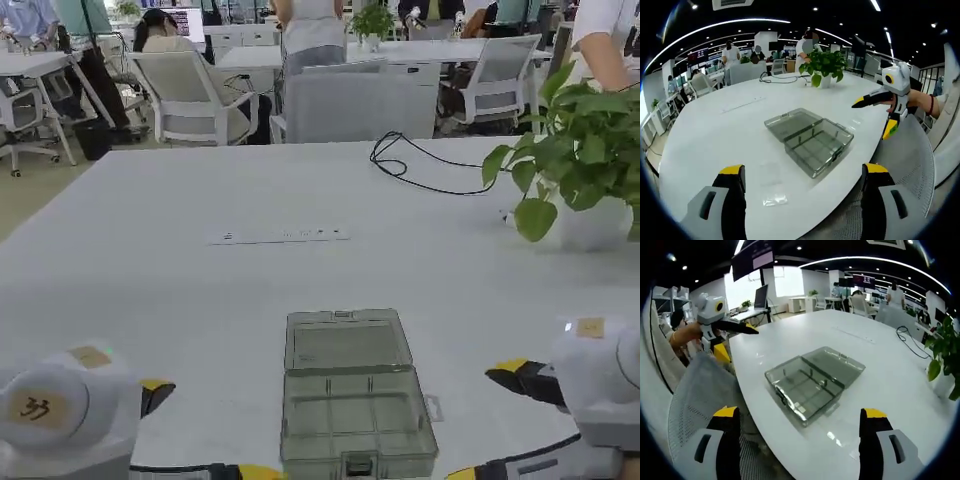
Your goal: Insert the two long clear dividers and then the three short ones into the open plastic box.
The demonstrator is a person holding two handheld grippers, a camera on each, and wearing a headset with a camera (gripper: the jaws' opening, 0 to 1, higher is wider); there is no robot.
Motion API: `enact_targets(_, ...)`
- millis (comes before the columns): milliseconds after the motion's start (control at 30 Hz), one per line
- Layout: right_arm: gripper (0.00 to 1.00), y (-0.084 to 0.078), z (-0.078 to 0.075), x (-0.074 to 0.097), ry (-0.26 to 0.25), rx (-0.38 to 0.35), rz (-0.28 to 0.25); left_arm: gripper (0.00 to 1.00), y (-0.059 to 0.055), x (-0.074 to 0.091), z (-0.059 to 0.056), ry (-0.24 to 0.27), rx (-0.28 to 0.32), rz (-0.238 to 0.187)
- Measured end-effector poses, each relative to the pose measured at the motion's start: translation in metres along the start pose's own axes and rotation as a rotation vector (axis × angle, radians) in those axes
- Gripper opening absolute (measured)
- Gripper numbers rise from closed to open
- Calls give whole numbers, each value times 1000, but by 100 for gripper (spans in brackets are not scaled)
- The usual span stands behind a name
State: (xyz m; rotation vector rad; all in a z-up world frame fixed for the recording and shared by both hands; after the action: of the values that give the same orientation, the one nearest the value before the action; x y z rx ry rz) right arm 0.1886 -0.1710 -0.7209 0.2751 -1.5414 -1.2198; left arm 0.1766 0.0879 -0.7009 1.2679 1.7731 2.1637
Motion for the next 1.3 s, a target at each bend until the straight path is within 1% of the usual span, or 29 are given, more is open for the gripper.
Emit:
enact_targets(133,100,0,0,0,-1,-1,1,100,0,1,0,0,3,-4)
enact_targets(500,100,0,0,2,-3,-3,2,99,-1,2,-1,1,5,4)
enact_targets(900,100,1,1,2,-1,-4,-6,98,-3,4,-1,-2,5,5)
enact_targets(1300,100,1,-1,1,-7,-11,-15,98,-4,6,1,7,10,8)
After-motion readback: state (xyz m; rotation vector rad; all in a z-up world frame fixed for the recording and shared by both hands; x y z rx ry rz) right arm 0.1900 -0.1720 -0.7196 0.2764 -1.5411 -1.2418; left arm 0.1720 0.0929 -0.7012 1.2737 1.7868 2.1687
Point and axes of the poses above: the centre of the closed fingertips' face, and the gripper's own axes: x roughly backward along the fingers, z roughly to its left, y roughly out of its top, the point moved 6 cm from there along x, roughly backward along the fingers, and after that the axes turned 4 degrees about y, right-handed, at the moved point
